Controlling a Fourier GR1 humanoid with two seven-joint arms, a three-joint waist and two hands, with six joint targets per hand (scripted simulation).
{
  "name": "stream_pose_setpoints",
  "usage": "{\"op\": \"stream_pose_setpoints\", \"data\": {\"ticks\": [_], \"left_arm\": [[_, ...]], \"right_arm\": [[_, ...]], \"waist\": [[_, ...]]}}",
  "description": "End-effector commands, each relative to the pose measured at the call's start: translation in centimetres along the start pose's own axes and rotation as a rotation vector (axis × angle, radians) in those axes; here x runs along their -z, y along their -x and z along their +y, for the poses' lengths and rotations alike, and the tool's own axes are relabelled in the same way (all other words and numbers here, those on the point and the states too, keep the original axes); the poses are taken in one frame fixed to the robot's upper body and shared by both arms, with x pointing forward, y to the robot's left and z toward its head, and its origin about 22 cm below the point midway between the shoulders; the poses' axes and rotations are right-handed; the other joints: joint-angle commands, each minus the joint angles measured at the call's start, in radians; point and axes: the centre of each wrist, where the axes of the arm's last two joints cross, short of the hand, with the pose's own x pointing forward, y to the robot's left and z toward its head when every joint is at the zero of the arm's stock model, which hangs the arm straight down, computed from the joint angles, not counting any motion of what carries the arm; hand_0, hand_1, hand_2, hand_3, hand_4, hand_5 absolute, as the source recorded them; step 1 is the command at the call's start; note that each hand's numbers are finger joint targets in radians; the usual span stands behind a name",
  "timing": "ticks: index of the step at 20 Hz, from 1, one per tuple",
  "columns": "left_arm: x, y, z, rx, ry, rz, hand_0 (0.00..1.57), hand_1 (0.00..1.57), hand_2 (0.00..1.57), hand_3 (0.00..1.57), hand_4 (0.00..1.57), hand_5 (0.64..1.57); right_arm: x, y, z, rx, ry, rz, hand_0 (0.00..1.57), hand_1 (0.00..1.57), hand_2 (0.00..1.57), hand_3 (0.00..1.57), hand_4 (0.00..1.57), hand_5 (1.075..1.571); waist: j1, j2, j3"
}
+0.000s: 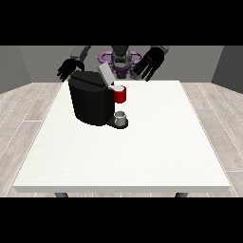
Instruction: Insert the coffee pod into the coffee machine and close the lid
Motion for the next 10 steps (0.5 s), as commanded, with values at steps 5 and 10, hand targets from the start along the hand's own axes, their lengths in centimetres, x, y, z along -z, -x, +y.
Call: {"op": "stream_pose_setpoints", "data": {"ticks": [5,10], "left_arm": [[-2.1,3.7,-9.0,-0.504,-0.02,0.026,0.0,0.0,0.0,0.0,0.24,1.571],[-5.0,6.1,-14.6,-0.654,-0.022,0.047,0.0,0.0,0.0,0.0,0.0,1.571]], "right_arm": [[-3.0,2.6,-3.6,-0.055,0.007,0.071,0.0,0.0,0.0,0.0,0.43,1.571],[-0.7,-1.3,-3.9,-0.039,-0.082,0.033,0.0,0.0,0.0,0.0,0.37,1.571]], "waist": [[0.107,-0.194,-0.0004],[0.155,-0.259,-0.0006]]}}
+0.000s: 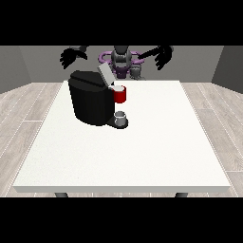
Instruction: Insert the coffee pod into the coffee machine and close the lid
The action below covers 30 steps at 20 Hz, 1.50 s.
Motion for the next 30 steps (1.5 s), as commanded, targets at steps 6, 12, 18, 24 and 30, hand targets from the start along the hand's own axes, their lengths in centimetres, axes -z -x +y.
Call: {"op": "stream_pose_setpoints", "data": {"ticks": [6,12,18,24,30], "left_arm": [[-4.5,6.5,-2.8,-0.245,-0.089,0.063,0.0,0.0,0.0,0.0,0.09,1.571],[-4.7,5.8,-6.5,-0.383,0.013,0.071,0.0,0.0,0.0,0.0,0.0,1.571],[-6.4,6.0,-7.1,-0.438,0.006,0.036,0.0,0.0,0.0,0.0,0.0,1.571],[-7.9,4.7,-3.9,-0.387,-0.027,-0.011,0.0,0.0,0.0,0.0,0.11,1.571],[-8.9,3.7,-6.1,-0.43,-0.03,-0.048,0.0,0.0,0.0,0.0,0.0,1.571]], "right_arm": [[1.2,-5.1,2.5,-0.03,-0.158,-0.107,0.0,0.0,0.0,0.0,0.04,1.571],[1.9,-4.1,-0.1,-0.076,-0.189,-0.039,0.0,0.0,0.0,0.0,0.0,1.571],[3.7,-5.3,0.6,-0.129,-0.198,-0.067,0.0,0.0,0.0,0.0,0.22,1.571],[4.1,-5.9,3.1,-0.087,-0.259,-0.102,0.0,0.0,0.0,0.0,0.0,1.571],[5.6,-4.1,2.9,-0.057,-0.181,-0.088,0.0,0.0,0.0,0.0,0.0,1.571]], "waist": [[0.053,-0.058,-0.0001],[0.174,-0.113,0.0009],[0.225,-0.08,0.001],[0.197,-0.002,0.0009],[0.266,0.056,0.0011]]}}
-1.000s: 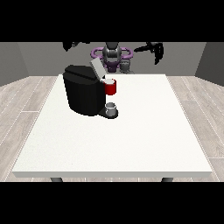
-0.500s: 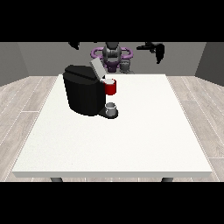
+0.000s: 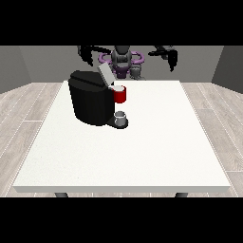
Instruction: Insert the coffee pod into the coffee machine and close the lid
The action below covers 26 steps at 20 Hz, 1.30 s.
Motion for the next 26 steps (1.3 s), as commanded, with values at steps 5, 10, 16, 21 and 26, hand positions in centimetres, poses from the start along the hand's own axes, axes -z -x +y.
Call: {"op": "stream_pose_setpoints", "data": {"ticks": [5,10,16,21,26], "left_arm": [[-1.4,-2.4,1.7,-0.007,-0.029,-0.063,0.0,0.0,0.0,0.0,0.0,1.571],[-3.2,-2.7,0.4,0.004,-0.079,-0.021,0.0,0.0,0.0,0.0,0.0,1.571],[-3.3,-2.9,1.7,0.032,-0.1,-0.095,0.0,0.0,0.0,0.0,0.0,1.571],[-5.3,-2.7,1.5,0.01,-0.072,-0.075,0.0,0.0,0.0,0.0,0.0,1.571],[-4.6,-2.6,1.3,0.06,-0.125,-0.085,0.0,0.0,0.0,0.0,0.0,1.571]], "right_arm": [[2.4,-0.3,0.1,0.004,-0.021,-0.028,0.0,0.0,0.0,0.0,0.0,1.571],[2.7,0.3,0.1,0.005,-0.063,0.005,0.0,0.0,0.0,0.0,0.0,1.571],[4.7,-1.6,1.5,-0.059,-0.109,-0.055,0.0,0.0,0.0,0.0,0.0,1.571],[5.0,-0.6,1.1,-0.028,-0.065,-0.032,0.0,0.0,0.0,0.0,0.0,1.571],[6.6,-2.8,1.5,-0.049,-0.098,-0.05,0.0,0.0,0.0,0.0,0.0,1.571]], "waist": [[-0.02,0.108,0.0],[-0.043,0.087,0.0001],[-0.047,0.151,-0.0001],[-0.01,0.138,0.0],[-0.033,0.173,-0.0001]]}}
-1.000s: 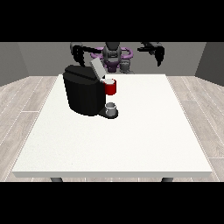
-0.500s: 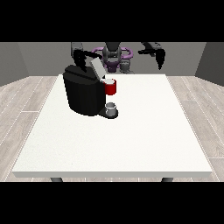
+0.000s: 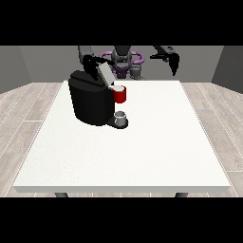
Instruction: Insert the coffee pod into the coffee machine and close the lid
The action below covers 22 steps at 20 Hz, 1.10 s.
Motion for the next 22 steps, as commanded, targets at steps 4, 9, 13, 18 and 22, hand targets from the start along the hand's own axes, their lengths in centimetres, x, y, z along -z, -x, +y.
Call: {"op": "stream_pose_setpoints", "data": {"ticks": [4,9,13,18,22], "left_arm": [[0.7,-0.8,1.5,0.039,-0.02,-0.018,0.0,0.0,0.0,0.0,0.0,1.571],[-0.8,1.5,2.8,0.015,-0.046,0.028,0.0,0.0,0.0,0.0,0.0,1.571],[1.6,-0.7,1.3,0.008,-0.05,-0.011,0.0,0.0,0.0,0.0,0.0,1.571],[0.8,0.0,2.6,0.014,-0.056,0.054,0.0,0.0,0.0,0.0,0.19,1.571],[0.8,-0.7,2.9,0.017,0.015,-0.049,0.0,0.0,0.0,0.0,0.12,1.571]], "right_arm": [[1.3,-0.8,1.2,-0.02,-0.046,-0.009,0.0,0.0,0.0,0.0,0.0,1.571],[1.0,-0.9,3.7,-0.02,-0.136,-0.01,0.0,0.0,0.0,0.0,0.0,1.571],[2.5,-2.6,4.0,-0.06,-0.113,-0.059,0.0,0.0,0.0,0.0,0.15,1.571],[2.8,-3.8,6.2,-0.116,-0.164,-0.043,0.0,0.0,0.0,0.0,0.21,1.571],[4.4,-5.9,4.3,-0.158,-0.084,-0.139,0.0,0.0,0.0,0.0,0.12,1.571]], "waist": [[-0.013,0.048,0.0037],[-0.044,0.01,0.0036],[-0.027,0.041,0.0037],[-0.017,-0.007,0.0035],[0.049,0.072,0.0037]]}}
